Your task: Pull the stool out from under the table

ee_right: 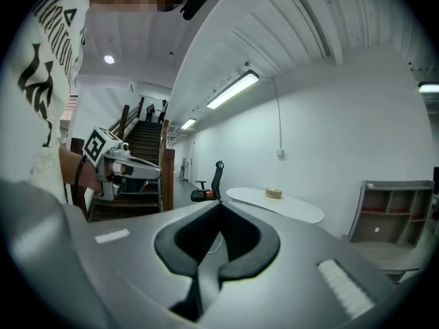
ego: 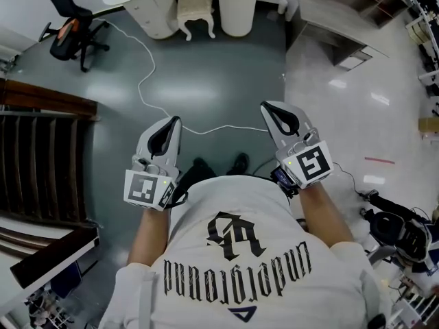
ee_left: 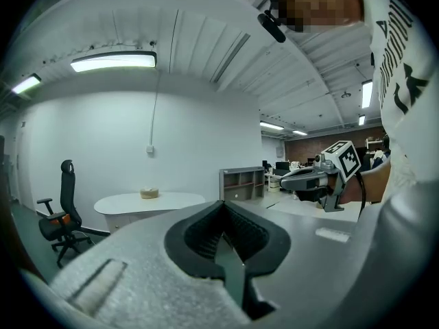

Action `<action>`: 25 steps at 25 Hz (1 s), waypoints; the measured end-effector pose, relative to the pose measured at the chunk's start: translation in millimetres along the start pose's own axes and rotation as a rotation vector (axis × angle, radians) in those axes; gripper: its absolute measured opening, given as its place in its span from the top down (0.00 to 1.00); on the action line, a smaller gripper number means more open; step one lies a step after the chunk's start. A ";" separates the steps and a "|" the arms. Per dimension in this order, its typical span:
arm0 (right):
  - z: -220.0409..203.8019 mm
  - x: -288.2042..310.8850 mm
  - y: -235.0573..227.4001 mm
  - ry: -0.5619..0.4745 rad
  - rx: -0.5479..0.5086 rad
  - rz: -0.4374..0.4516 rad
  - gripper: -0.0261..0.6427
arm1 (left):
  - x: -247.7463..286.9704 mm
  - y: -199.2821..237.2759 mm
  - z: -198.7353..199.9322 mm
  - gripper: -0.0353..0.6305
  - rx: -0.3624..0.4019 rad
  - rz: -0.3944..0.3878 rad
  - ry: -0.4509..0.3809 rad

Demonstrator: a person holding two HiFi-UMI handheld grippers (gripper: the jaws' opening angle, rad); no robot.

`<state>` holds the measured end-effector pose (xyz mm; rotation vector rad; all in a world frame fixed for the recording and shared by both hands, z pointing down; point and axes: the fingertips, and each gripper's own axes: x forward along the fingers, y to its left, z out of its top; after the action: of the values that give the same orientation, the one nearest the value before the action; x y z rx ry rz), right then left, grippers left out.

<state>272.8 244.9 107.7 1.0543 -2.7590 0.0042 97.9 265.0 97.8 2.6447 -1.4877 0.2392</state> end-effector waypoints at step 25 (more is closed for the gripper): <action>25.5 185.0 -48.5 0.038 -0.028 -0.083 0.96 | 99.2 197.9 13.2 0.94 -0.021 -0.095 -0.032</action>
<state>165.4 84.6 112.1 1.1484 -2.6714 -0.0254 -19.5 76.9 104.7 2.7065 -1.3611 0.1730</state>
